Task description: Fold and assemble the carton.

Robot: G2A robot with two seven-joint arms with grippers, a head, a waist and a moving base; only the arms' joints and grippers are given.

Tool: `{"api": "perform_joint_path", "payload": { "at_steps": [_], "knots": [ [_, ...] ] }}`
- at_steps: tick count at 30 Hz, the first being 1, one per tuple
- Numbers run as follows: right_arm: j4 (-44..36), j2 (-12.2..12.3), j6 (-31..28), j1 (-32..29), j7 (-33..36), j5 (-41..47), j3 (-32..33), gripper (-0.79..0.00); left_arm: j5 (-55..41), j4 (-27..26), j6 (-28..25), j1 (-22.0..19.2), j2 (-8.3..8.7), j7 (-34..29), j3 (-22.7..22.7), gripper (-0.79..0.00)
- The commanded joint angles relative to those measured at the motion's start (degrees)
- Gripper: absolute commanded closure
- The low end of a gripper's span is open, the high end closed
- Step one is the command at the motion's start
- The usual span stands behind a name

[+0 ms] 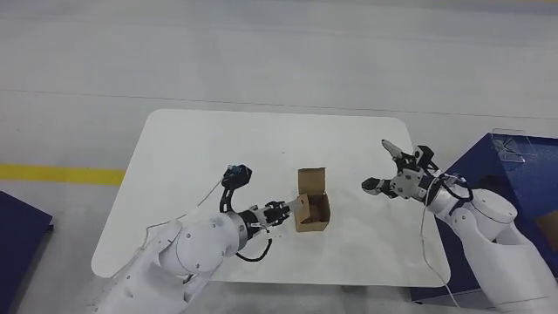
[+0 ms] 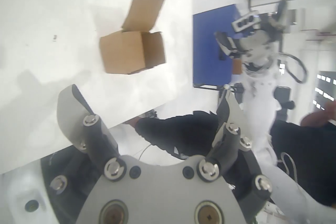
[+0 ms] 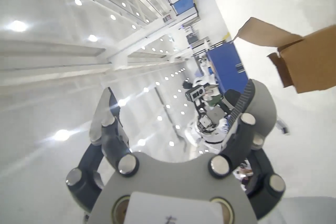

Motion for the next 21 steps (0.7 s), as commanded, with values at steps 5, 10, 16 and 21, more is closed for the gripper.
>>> {"api": "perform_joint_path", "payload": {
  "at_steps": [5,10,16,21],
  "knots": [
    [-0.44,0.04,0.51,-0.28,-0.07,0.99,-0.18,-0.785,2.26,11.62,6.9,-10.53,-3.61,-1.26,10.0,-0.785],
    [-3.08,1.1,-3.59,-2.38,6.01,-12.96,0.18,-0.785,2.62,17.02,8.89,-14.39,-5.97,-1.34,14.35,-0.785],
    [-3.15,2.65,-0.09,-1.46,9.65,-34.19,-1.38,-0.785,2.13,24.28,8.46,-17.18,-8.34,-1.21,17.29,-0.785],
    [-4.09,3.04,2.23,-0.31,9.51,-41.62,-2.76,-0.785,2.13,28.74,8.58,-18.75,-10.12,-1.31,19.32,-0.785]
  ]
}}
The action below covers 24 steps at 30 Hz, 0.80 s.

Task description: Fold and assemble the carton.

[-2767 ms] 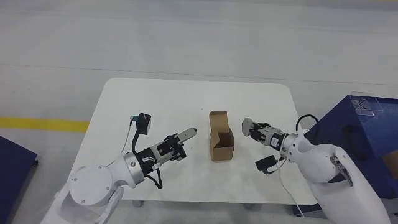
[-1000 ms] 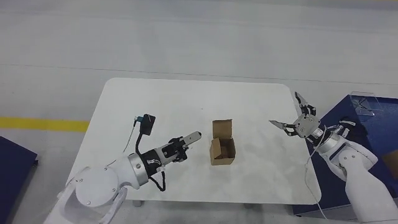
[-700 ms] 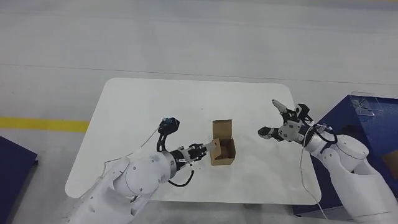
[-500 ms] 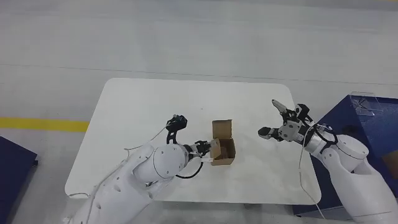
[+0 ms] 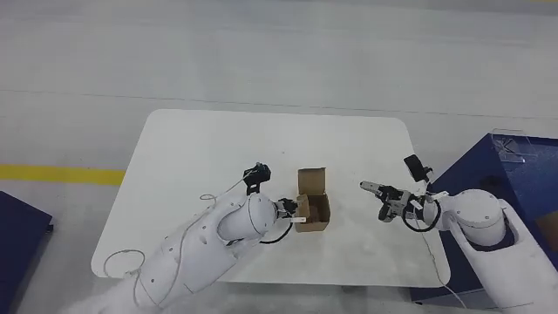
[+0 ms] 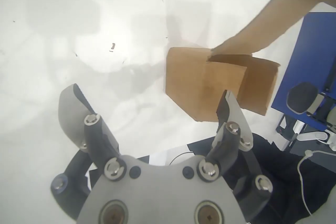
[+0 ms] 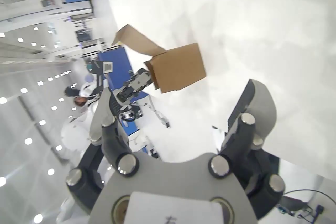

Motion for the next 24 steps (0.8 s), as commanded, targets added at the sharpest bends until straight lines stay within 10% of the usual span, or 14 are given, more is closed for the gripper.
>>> {"api": "perform_joint_path", "payload": {
  "at_steps": [1,12,24],
  "knots": [
    [0.05,-0.02,-0.14,-0.05,0.01,2.73,0.07,-0.785,-0.32,1.58,-0.23,-0.4,-0.69,0.02,0.56,-0.785],
    [-6.02,-0.6,-0.32,-0.23,-8.54,-21.51,-10.46,-0.785,0.54,5.74,-0.04,-1.4,-3.3,0.32,2.56,-0.785],
    [-7.65,-2.86,3.07,4.58,-8.09,-26.47,-18.96,-0.785,0.91,1.78,-1.56,1.73,-2.89,1.45,-1.24,-0.785]
  ]
}}
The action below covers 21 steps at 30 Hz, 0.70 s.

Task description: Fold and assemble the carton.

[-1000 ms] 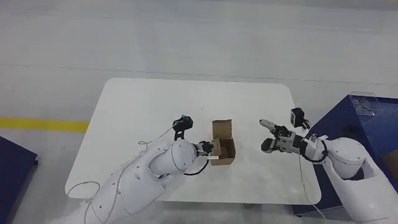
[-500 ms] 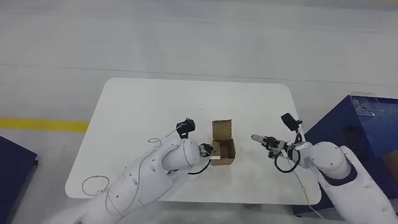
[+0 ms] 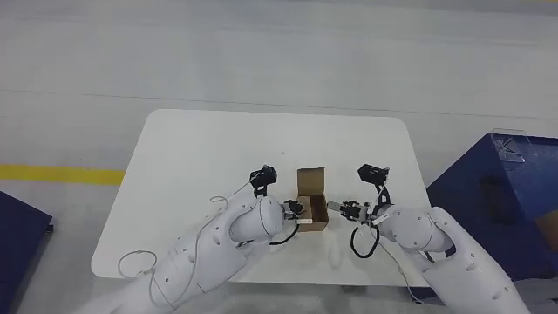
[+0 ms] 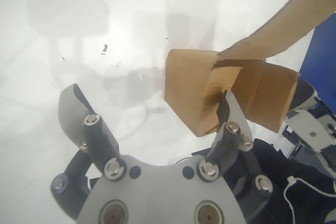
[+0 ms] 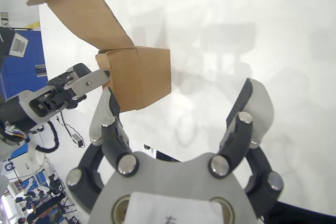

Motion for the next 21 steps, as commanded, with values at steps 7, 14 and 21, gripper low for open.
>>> {"api": "perform_joint_path", "payload": {
  "at_steps": [7,14,21],
  "knots": [
    [1.18,-1.59,2.49,2.13,-2.3,-4.47,-5.0,-0.785,2.07,-4.13,-0.95,3.07,1.59,-0.71,-3.69,-0.785],
    [2.03,-2.71,3.85,3.21,-3.01,-6.3,-7.15,-0.785,7.5,-9.15,-3.23,5.53,3.4,-1.36,-5.98,-0.785],
    [1.35,-2.95,3.37,3.27,-1.92,-2.16,-5.63,-0.785,7.5,-9.15,-3.23,5.53,3.4,-1.36,-5.98,-0.785]
  ]
}}
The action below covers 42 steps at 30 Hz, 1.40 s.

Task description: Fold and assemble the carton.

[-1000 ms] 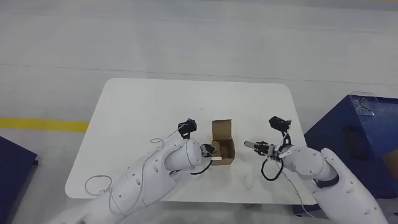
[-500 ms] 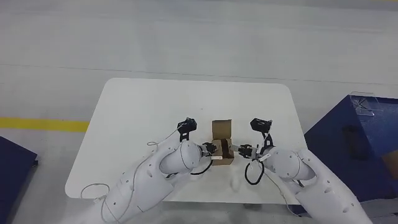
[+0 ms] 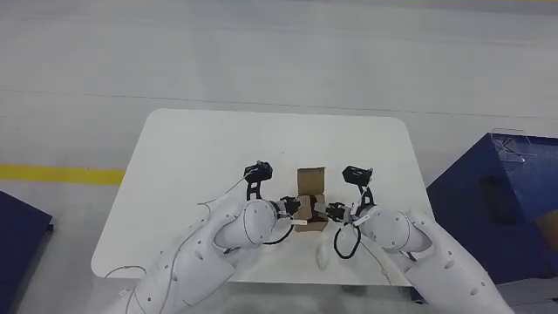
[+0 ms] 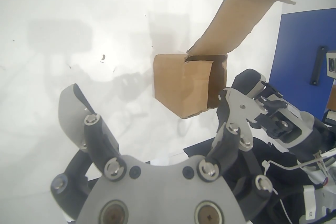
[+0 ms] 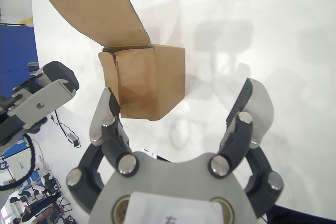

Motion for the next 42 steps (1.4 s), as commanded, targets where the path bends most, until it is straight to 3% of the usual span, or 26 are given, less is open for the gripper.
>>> {"api": "perform_joint_path", "payload": {
  "at_steps": [1,5,9,12,13,14,15,17,18,19,20,22,26,32,35,36,42],
  "knots": [
    [0.02,0.0,0.02,0.0,-0.02,-0.08,-0.04,-0.785,0.0,0.0,0.0,0.0,0.0,0.0,0.0,-0.785],
    [1.52,0.35,-4.97,-1.51,-1.56,8.13,6.03,-0.785,1.64,-1.01,-4.29,1.06,0.09,5.45,-1.37,-0.785],
    [3.67,1.58,-11.56,-5.63,2.14,18.5,15.72,-0.785,3.88,1.16,-21.66,1.07,0.64,8.97,-2.91,-0.785],
    [5.2,2.47,-13.7,-7.75,5.36,21.29,21.19,-0.785,4.45,6.52,-36.37,-0.31,0.89,9.91,-4.24,-0.785],
    [5.52,2.68,-14.25,-8.49,6.32,22.43,22.71,-0.785,3.2,8.76,-40.31,-0.74,0.85,10.02,-4.82,-0.625],
    [5.68,2.86,-14.75,-9.18,7.19,23.42,24.08,-0.785,2.13,10.91,-43.07,-1.42,0.71,10.11,-5.28,-0.557],
    [5.69,3.03,-15.25,-9.9,7.89,24.25,25.29,-0.785,0.86,12.91,-45.33,-2.06,0.47,9.89,-5.41,-0.576],
    [5.19,3.31,-15.68,-11.33,8.46,24.46,27.08,-0.785,-1.88,16.89,-48.79,-4.14,-0.19,5.7,-4.77,-0.751],
    [4.71,3.4,-15.73,-12.06,8.41,24.4,27.68,-0.785,-1.59,18.43,-50.31,-5.18,-0.54,5.05,-4.16,-0.69],
    [4.35,3.46,-15.66,-12.71,8.22,24.48,28.24,-0.785,-2.23,19.76,-51.97,-5.76,-0.95,3.81,-3.38,-0.551],
    [4.0,3.5,-15.55,-13.28,8.12,24.56,28.67,-0.785,-3.24,21.13,-53.07,-6.51,-1.35,2.26,-2.82,-0.489],
    [3.37,3.56,-15.39,-14.16,8.03,24.73,29.26,-0.785,-3.04,23.32,-54.36,-7.93,-2.17,0.82,-1.42,-0.505],
    [1.64,3.62,-14.8,-15.66,7.52,24.31,29.92,-0.785,-4.14,27.84,-55.38,-9.79,-3.81,1.43,0.1,-0.397],
    [-0.7,3.58,-13.57,-16.82,6.73,24.01,30.12,-0.785,-6.21,33.1,-57.71,-11.96,-5.92,1.77,1.29,-0.354],
    [-1.21,3.51,-13.2,-16.99,6.52,23.9,29.8,-0.785,-6.49,34.18,-58.69,-12.56,-6.49,1.73,1.29,-0.157],
    [-1.2,3.48,-13.09,-16.98,6.53,23.88,29.66,-0.785,-6.41,33.98,-59.07,-12.61,-6.57,1.72,1.21,-0.018],
    [-0.56,3.3,-12.93,-16.53,6.73,23.69,28.5,-0.785,-5.85,29.98,-59.86,-10.4,-5.89,1.6,-0.78,0.0]
  ]
}}
